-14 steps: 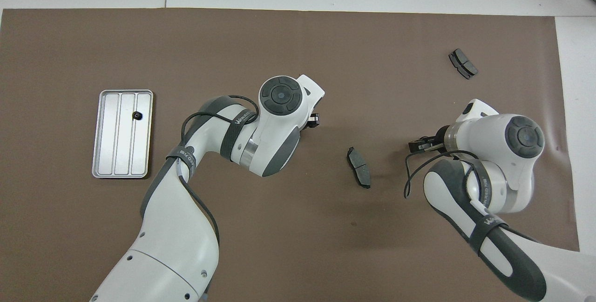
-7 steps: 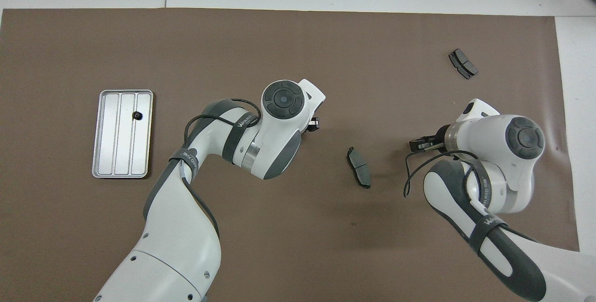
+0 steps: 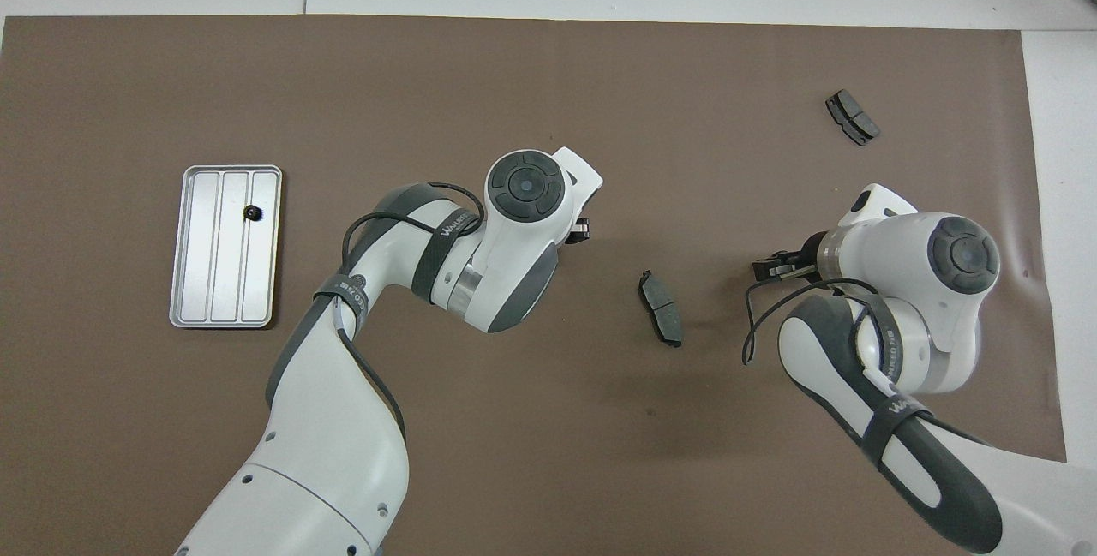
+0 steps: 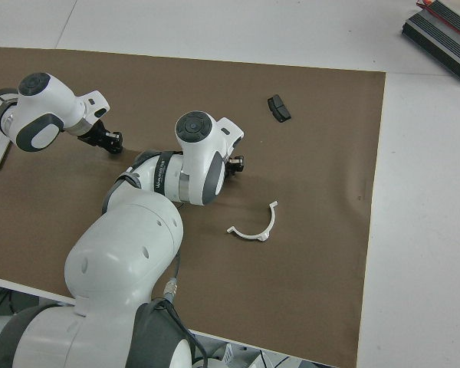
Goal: Pick bearing gear from pile to tray
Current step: 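Release the bearing into the tray with the left gripper while the right gripper grasps another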
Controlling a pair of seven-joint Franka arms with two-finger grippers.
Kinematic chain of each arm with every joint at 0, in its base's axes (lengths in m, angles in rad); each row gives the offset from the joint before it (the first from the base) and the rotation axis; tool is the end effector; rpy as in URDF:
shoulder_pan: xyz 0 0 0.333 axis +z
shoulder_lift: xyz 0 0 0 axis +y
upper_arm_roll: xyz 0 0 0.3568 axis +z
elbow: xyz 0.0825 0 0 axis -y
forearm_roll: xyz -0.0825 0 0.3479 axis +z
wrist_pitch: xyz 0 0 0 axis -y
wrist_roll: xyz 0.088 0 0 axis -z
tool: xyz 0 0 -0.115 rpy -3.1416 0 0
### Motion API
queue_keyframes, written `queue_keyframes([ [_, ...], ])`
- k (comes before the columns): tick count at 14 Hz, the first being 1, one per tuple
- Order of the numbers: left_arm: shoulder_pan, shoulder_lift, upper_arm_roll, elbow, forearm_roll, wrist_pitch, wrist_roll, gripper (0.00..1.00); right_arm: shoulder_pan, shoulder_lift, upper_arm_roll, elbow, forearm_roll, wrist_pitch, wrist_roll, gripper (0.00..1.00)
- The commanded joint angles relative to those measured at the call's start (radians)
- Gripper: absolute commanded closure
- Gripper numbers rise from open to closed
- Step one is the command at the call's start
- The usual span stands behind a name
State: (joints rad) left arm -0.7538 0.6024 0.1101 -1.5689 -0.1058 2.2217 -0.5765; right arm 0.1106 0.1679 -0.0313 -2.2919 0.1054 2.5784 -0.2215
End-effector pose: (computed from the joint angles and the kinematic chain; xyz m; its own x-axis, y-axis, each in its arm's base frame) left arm 0.5469 -0.4330 0.3432 0.9992 -0.0255 0.0318 -0.0271 -0.9983 0.0507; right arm 0.5236 0.0406 0.3491 0.9694 0.2102 0.1265 0.2161 -0.9758 -0.0341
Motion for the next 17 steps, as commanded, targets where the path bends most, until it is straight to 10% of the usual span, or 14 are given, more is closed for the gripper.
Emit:
queue_keyframes([
  [1,0.013,-0.016,0.019,0.016,0.011,-0.007,-0.005,0.93,-0.014,-0.004,0.008,-0.018,0.03,0.039,-0.027,0.35],
  [6,0.216,-0.078,0.016,0.012,0.006,-0.098,0.182,0.93,-0.014,0.001,0.008,-0.026,0.03,0.046,-0.022,0.41],
  [13,0.517,-0.268,0.016,-0.244,-0.003,-0.117,0.685,0.92,-0.014,0.001,0.008,-0.027,0.03,0.045,-0.021,0.57],
  [17,0.606,-0.361,0.017,-0.39,-0.003,-0.113,0.875,0.92,-0.014,0.001,0.008,-0.024,0.03,0.045,-0.019,0.83],
])
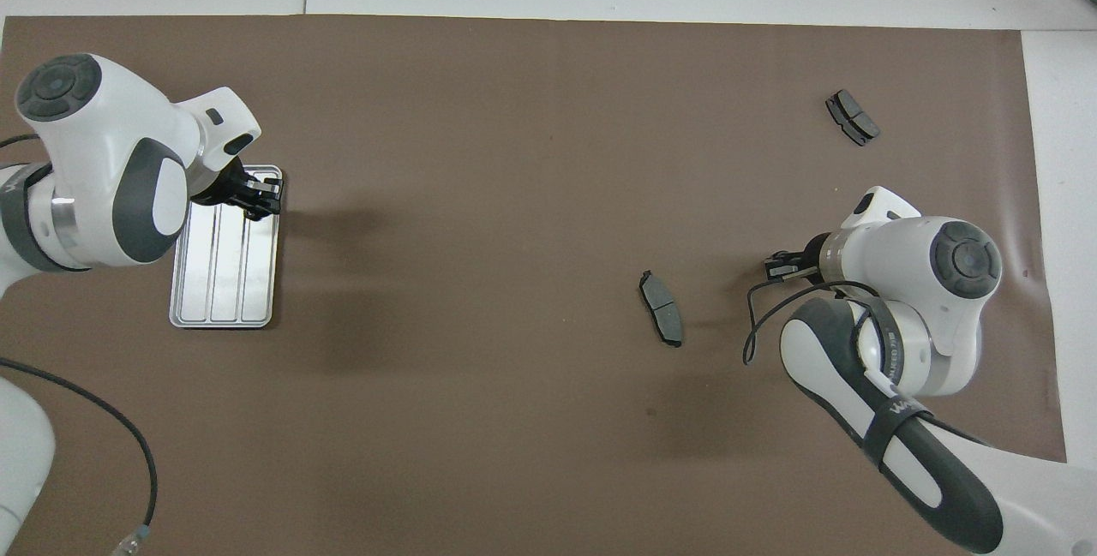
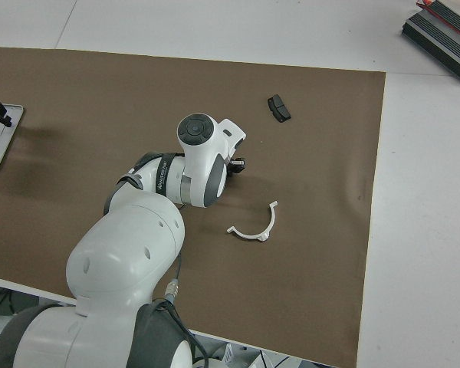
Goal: Pick bearing gear from pile to tray
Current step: 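Release the bearing into the tray with the left gripper while the right gripper grasps another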
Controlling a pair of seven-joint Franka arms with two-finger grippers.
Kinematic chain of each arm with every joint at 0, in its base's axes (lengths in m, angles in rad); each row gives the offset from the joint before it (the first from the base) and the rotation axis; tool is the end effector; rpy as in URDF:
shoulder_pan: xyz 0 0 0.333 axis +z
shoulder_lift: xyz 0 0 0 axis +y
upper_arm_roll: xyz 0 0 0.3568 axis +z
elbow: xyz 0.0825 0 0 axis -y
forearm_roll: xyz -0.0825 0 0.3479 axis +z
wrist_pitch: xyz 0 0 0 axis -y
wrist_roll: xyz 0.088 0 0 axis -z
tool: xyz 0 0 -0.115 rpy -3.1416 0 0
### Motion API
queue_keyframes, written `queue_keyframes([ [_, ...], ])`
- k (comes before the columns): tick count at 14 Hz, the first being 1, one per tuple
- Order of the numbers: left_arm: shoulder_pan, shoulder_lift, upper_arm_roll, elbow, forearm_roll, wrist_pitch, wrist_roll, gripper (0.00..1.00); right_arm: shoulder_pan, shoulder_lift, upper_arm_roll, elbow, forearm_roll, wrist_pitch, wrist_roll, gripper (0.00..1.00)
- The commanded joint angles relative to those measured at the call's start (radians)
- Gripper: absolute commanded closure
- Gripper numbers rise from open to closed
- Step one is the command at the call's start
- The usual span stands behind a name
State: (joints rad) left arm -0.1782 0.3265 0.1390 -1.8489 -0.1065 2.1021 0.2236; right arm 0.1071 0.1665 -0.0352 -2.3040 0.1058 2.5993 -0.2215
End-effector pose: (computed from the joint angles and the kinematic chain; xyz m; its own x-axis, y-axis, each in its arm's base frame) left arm 0.6040 -0.0367 0.3952 0.9757 -0.2111 -0.0588 -0.2077 -0.9765 0.0579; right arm 0.5222 0.0363 0.3473 0.9699 0.2017 0.1362 0.2076 -0.9777 -0.0307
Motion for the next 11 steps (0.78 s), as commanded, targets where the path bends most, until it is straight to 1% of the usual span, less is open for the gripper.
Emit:
queue_keyframes([
  [1,0.049,-0.093,-0.012,-0.133,-0.002,0.012,0.112,0.92,-0.007,0.004,0.012,-0.009,0.029,0.022,-0.003,0.93],
  [2,0.06,-0.101,-0.012,-0.15,-0.002,0.015,0.135,0.91,0.0,0.005,0.012,-0.005,0.029,0.021,0.02,1.0],
  [4,0.075,-0.106,-0.012,-0.159,-0.002,0.016,0.145,0.86,0.013,0.002,0.014,0.014,0.029,0.009,0.075,1.0],
  [5,0.075,-0.106,-0.012,-0.159,-0.002,0.016,0.143,0.8,0.019,-0.007,0.014,0.03,0.029,-0.019,0.1,1.0],
  [6,0.075,-0.106,-0.012,-0.159,-0.002,0.018,0.139,0.63,0.022,-0.013,0.017,0.064,0.029,-0.068,0.144,1.0],
  [7,0.074,-0.106,-0.012,-0.159,-0.002,0.022,0.137,0.34,0.029,-0.018,0.018,0.108,0.029,-0.123,0.19,1.0],
  [8,0.071,-0.104,-0.012,-0.154,-0.002,0.022,0.134,0.3,0.042,-0.016,0.018,0.156,0.029,-0.174,0.232,1.0],
  [10,0.063,-0.106,-0.012,-0.144,-0.002,0.027,0.126,0.27,0.054,-0.007,0.02,0.253,0.028,-0.26,0.324,1.0],
  [11,0.062,-0.106,-0.012,-0.136,-0.002,0.03,0.117,0.24,0.066,-0.002,0.02,0.299,0.028,-0.295,0.362,1.0],
])
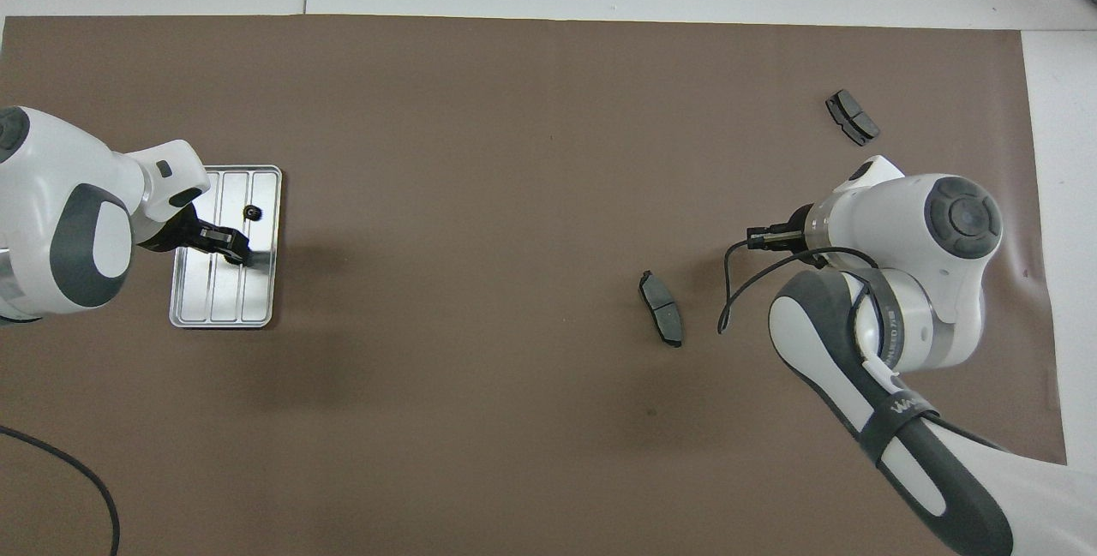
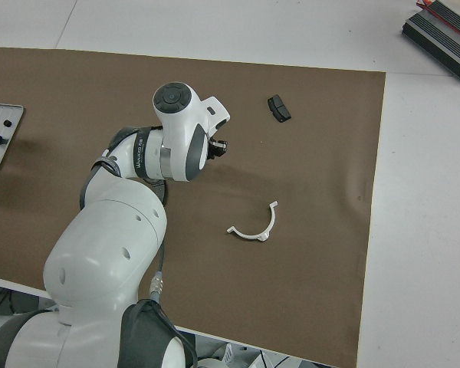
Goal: Pick bearing gear from pile to tray
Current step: 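Release the bearing into the tray with the left gripper while the right gripper grasps another, then set the third bearing mid-table with the right gripper while the left gripper returns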
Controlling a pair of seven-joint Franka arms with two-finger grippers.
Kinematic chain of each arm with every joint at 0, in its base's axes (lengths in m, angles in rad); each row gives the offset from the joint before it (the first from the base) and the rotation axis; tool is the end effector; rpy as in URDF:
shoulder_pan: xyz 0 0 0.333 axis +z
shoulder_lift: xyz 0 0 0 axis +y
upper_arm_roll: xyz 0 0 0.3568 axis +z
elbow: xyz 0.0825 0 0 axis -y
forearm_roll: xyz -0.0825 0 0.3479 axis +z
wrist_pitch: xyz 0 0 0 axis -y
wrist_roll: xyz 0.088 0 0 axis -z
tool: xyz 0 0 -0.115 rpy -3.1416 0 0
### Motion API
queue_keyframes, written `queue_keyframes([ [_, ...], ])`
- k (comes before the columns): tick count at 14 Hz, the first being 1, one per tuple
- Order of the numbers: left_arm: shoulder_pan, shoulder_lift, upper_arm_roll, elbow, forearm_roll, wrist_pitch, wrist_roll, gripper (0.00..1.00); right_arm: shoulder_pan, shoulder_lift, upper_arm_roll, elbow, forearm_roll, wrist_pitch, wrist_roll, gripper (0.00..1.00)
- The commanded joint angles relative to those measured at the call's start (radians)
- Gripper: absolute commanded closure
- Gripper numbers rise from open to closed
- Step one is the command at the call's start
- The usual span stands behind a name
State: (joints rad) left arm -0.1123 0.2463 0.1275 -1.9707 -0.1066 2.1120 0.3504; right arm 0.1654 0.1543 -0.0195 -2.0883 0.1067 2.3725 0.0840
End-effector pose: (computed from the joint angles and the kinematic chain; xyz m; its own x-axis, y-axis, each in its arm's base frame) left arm 0.5700 -0.0010 0.3928 0.9578 -0.2767 -0.0786 -0.2699 -0.9590 0.0864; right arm 0.5559 0.0839 0.4184 0.9927 -0.0149 0.1194 -0.0041 -0.9959 -0.0907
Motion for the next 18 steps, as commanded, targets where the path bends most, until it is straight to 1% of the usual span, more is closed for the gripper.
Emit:
queue_keyframes([
  [1,-0.007,-0.024,-0.005,-0.001,-0.002,0.022,-0.022,0.24,0.029,0.02,0.004,0.127,0.027,-0.097,0.107,1.0],
  [3,-0.047,-0.021,-0.005,0.036,-0.002,0.022,-0.103,0.25,0.083,0.047,0.004,0.192,0.027,-0.111,0.247,1.0],
  [6,-0.121,-0.015,-0.005,0.072,-0.002,0.02,-0.241,0.25,0.163,0.071,0.004,0.229,0.025,-0.087,0.405,1.0],
  [8,-0.158,-0.013,-0.005,0.085,-0.002,0.019,-0.31,0.25,0.209,0.117,0.004,0.293,0.027,-0.085,0.511,1.0],
  [10,-0.197,-0.013,-0.006,0.092,-0.002,0.02,-0.387,0.25,0.276,0.18,0.004,0.362,0.019,-0.075,0.639,1.0],
  [12,-0.225,-0.012,-0.006,0.098,-0.002,0.022,-0.436,0.25,0.307,0.206,0.004,0.363,0.016,-0.009,0.706,1.0],
  [13,-0.23,-0.01,-0.006,0.099,-0.002,0.022,-0.444,0.25,0.333,0.227,0.004,0.37,0.016,-0.006,0.733,1.0],
  [15,-0.23,-0.01,-0.008,0.099,-0.002,0.022,-0.449,0.25,0.387,0.275,0.003,0.37,0.008,0.075,0.807,1.0],
  [17,-0.23,-0.01,-0.008,0.099,-0.002,0.022,-0.45,0.25,0.428,0.32,0.003,0.372,0.001,0.117,0.856,1.0],
  [18,-0.23,-0.01,-0.008,0.099,-0.002,0.028,-0.464,0.25,0.443,0.336,0.001,0.372,-0.002,0.148,0.878,0.97],
])
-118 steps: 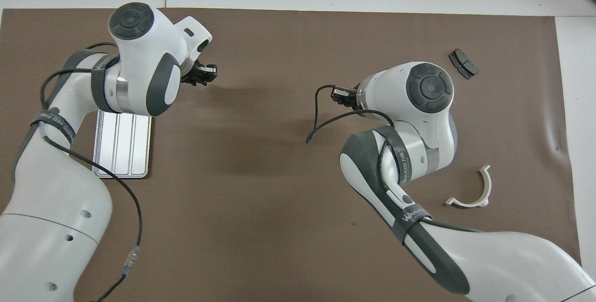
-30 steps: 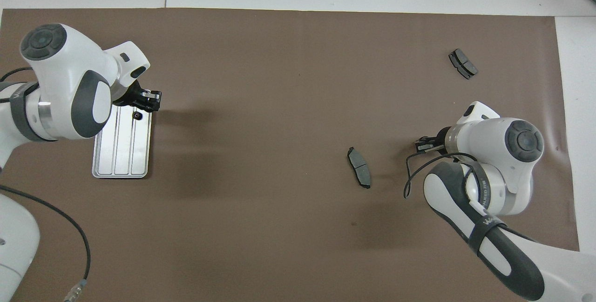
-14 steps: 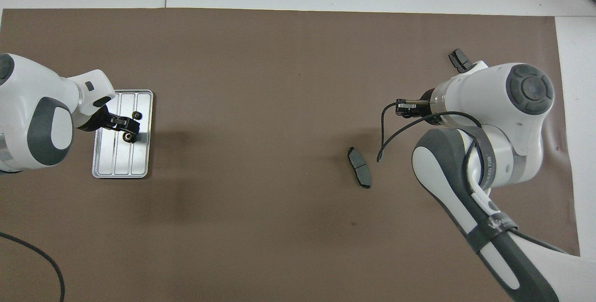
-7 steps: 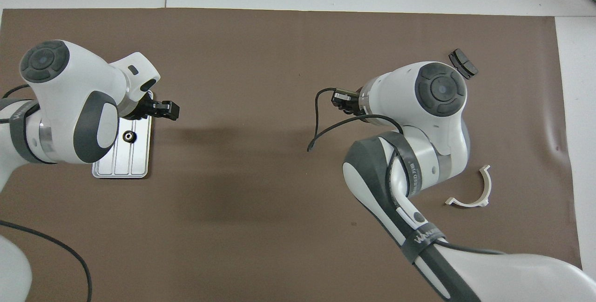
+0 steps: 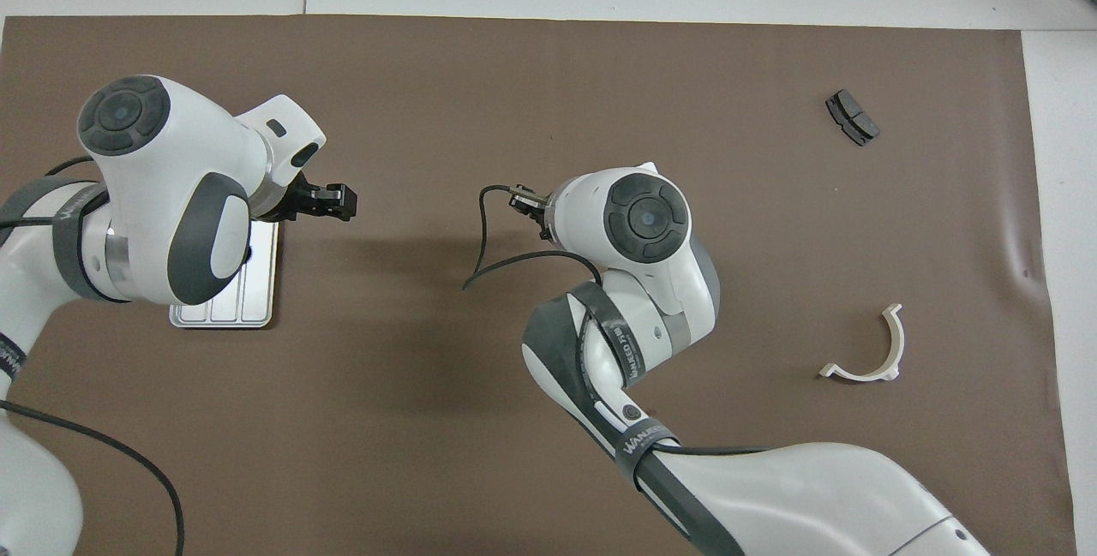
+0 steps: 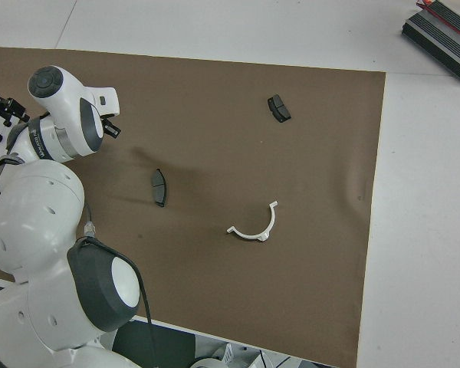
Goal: Pick bearing gear from pile to tray
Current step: 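Set the third bearing mid-table with the right gripper while the left gripper returns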
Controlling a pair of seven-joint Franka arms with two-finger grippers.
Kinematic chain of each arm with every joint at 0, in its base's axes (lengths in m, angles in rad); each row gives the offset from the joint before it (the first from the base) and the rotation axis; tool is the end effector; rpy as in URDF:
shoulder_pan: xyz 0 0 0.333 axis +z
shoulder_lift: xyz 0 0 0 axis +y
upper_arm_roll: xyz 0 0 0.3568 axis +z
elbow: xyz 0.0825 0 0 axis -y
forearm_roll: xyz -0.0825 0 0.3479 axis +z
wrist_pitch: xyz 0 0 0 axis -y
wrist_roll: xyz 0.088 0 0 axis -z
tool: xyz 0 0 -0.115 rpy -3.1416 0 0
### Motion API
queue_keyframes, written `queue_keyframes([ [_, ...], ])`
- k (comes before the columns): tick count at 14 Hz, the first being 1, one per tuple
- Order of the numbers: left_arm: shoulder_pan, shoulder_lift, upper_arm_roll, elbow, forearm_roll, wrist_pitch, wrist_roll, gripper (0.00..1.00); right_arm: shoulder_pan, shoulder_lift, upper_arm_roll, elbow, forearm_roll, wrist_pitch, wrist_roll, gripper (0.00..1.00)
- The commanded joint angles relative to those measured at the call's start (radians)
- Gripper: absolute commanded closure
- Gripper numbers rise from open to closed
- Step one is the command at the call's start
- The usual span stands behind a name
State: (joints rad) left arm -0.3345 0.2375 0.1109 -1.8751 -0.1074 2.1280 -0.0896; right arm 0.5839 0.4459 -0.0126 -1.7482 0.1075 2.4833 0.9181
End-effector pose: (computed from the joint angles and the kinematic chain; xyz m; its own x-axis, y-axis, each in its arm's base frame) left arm 0.5775 -0.1416 0.4389 0.9967 -0.0809 0.0097 -0.0813 -0.9944 0.0671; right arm 0.5680 0.3666 0.3981 0.9016 -0.4192 0.1063 -0.3788 -0.8841 -0.2736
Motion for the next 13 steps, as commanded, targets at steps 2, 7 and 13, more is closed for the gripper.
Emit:
queue_keyframes([
  [2,-0.015,-0.001,0.007,0.002,-0.001,0.029,-0.053,0.25,0.03,0.057,-0.004,0.027,-0.012,0.054,0.062,0.85],
  [7,-0.046,0.002,0.006,0.005,-0.003,0.041,-0.091,0.25,0.042,0.063,-0.004,-0.031,-0.035,0.085,0.062,0.54],
  [13,-0.09,0.031,0.006,0.057,-0.067,0.066,-0.134,0.28,0.019,0.021,-0.018,-0.034,-0.038,0.057,0.053,0.0],
])
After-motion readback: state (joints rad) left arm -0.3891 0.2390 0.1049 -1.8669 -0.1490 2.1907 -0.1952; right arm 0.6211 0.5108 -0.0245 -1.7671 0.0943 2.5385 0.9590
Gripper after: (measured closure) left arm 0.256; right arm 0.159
